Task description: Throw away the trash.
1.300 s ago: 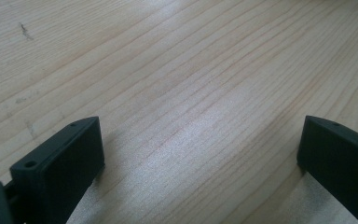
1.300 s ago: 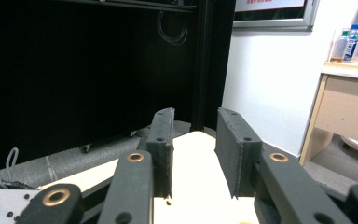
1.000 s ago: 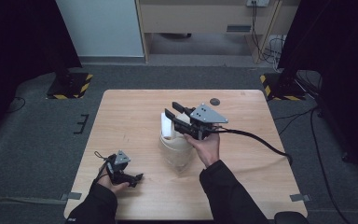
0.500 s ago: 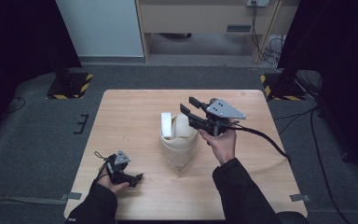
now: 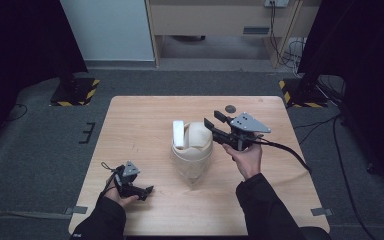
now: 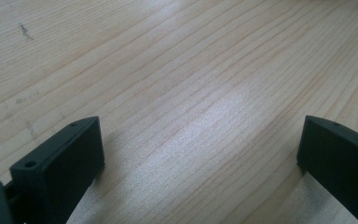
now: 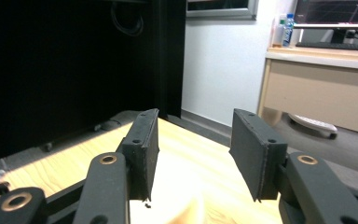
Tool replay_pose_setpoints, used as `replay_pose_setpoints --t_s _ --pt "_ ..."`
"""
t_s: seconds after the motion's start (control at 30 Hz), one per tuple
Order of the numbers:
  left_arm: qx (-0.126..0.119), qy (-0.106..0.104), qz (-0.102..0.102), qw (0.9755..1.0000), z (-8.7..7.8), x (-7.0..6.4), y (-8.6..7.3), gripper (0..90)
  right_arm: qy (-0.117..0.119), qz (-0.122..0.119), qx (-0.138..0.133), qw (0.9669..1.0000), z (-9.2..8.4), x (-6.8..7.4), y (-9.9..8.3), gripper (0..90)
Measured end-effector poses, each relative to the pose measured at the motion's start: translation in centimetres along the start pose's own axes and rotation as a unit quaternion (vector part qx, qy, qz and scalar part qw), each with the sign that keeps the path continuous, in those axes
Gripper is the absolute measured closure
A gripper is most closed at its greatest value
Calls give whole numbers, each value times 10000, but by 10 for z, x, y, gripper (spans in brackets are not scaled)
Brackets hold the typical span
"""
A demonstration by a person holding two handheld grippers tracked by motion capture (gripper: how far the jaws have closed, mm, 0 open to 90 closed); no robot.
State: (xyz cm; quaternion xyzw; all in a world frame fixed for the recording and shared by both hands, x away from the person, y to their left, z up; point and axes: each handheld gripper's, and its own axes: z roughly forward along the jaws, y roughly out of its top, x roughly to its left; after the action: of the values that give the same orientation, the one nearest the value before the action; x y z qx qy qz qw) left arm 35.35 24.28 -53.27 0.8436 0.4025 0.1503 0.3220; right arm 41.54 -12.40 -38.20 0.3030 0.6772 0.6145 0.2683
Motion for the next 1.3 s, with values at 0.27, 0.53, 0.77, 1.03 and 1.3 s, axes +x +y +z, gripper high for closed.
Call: replay_pose_setpoints --t_s 0.27,0.53,0.77,1.03,1.3 --pt "-3 0 -3 10000 0 0 0 0 -202 -36 224 9995 -7 -14 -17 461" --pt "-2 4 -7 10000 0 0 0 0 -243 -186 659 9974 -6 -18 -37 429" --pt "-3 -1 -11 10000 0 0 0 0 -90 -64 463 9989 -2 -11 -33 424" --pt "-6 -2 -9 10000 0 0 0 0 -224 -83 415 9989 -4 -13 -25 425" --pt "-21 2 -18 10000 0 0 0 0 -468 108 536 9974 -16 -32 -39 349"
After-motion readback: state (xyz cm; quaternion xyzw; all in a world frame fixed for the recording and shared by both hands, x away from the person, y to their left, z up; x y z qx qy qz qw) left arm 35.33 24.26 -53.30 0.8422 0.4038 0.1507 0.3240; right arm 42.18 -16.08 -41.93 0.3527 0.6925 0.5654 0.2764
